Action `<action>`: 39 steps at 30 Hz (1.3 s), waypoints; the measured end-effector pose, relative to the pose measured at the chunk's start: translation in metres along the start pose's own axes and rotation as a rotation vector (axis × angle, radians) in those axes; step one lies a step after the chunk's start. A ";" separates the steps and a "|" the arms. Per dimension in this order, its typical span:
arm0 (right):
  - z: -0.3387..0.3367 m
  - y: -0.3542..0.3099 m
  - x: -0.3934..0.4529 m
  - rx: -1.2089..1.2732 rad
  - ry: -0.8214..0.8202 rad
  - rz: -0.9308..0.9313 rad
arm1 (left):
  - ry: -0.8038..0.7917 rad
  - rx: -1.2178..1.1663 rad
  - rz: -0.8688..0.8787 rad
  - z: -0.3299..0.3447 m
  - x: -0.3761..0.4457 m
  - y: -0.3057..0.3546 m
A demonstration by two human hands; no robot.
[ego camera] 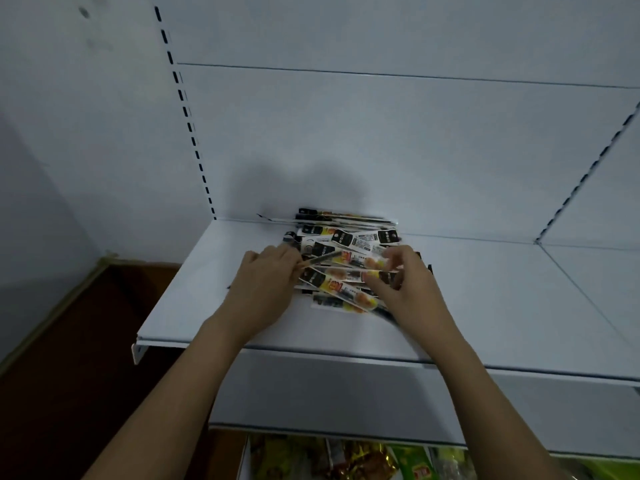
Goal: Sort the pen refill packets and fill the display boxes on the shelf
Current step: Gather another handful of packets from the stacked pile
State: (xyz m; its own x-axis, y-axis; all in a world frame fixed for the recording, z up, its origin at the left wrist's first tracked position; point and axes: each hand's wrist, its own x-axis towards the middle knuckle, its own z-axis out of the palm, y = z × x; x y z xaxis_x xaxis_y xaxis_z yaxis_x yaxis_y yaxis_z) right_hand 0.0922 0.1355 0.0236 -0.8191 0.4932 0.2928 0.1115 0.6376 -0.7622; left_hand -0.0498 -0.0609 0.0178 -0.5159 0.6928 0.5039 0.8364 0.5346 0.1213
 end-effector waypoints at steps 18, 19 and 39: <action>0.009 -0.019 -0.002 0.198 -0.285 -0.074 | 0.128 0.047 0.388 0.022 -0.003 0.018; 0.008 -0.017 0.000 0.289 -0.245 -0.018 | 0.114 0.065 0.369 0.023 -0.002 0.018; 0.009 0.036 0.007 -0.351 0.284 -0.373 | 0.330 -0.012 0.194 0.029 -0.002 0.022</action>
State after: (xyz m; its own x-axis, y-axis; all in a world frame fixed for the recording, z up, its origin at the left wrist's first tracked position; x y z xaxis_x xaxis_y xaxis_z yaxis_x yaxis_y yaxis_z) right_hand 0.0851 0.1568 -0.0064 -0.6614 0.3060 0.6848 0.0638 0.9326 -0.3551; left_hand -0.0356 -0.0366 -0.0054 -0.2622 0.5861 0.7666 0.9157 0.4019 0.0059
